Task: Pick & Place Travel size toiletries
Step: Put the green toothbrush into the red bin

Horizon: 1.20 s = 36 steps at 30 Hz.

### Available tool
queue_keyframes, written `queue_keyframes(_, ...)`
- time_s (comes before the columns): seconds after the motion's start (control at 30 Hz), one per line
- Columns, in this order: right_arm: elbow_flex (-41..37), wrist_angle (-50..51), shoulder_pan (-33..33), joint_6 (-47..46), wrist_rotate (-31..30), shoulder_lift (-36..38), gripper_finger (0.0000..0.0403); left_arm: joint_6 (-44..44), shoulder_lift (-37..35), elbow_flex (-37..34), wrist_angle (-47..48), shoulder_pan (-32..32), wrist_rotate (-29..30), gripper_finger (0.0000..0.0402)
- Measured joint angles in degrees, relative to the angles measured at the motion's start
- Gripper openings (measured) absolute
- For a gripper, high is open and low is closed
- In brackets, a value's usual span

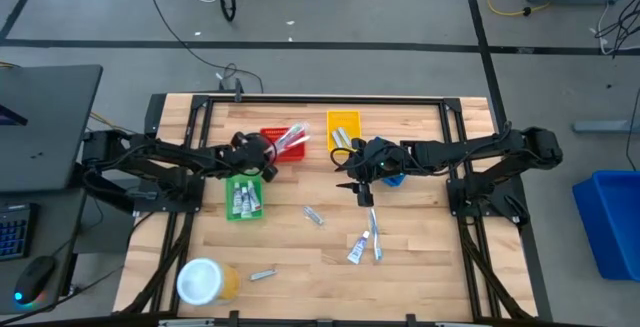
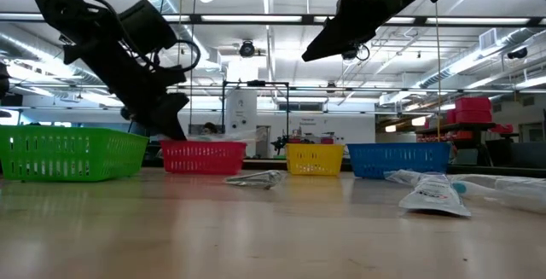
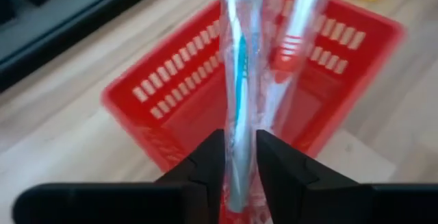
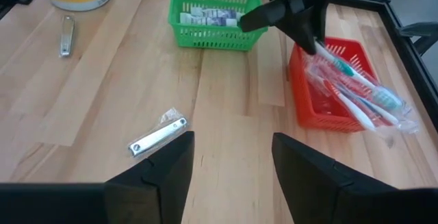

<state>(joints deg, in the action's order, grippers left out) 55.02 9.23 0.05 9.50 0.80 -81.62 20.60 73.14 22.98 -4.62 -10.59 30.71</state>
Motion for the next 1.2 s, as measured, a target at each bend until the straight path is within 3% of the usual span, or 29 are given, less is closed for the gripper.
queue_keyframes(0.13,0.0,0.0,0.0,0.0,0.02,0.0,0.0204,-0.28,0.02,-0.02,-1.43,0.0,2.79,0.0069)
queue_keyframes(0.37,0.0,0.0,-0.01,0.0,0.0,0.0,0.0206,-5.64,0.02,-0.02,-9.09,-0.2,1.75,0.0062)
queue_keyframes(0.57,0.0,-0.01,-0.02,0.0,0.03,0.0,0.0202,-5.7,0.04,-0.02,-4.3,-2.49,-4.0,0.0082)
queue_keyframes(0.8,0.0,-0.02,0.0,0.0,4.13,0.0,0.0202,-4.51,0.04,-0.02,-2.98,-4.66,-3.32,0.0117)
queue_keyframes(1.2,0.0,0.0,-0.02,0.0,4.24,0.0,0.0208,-9.5,0.04,3.55,-6.93,-4.56,-0.9,0.0151)
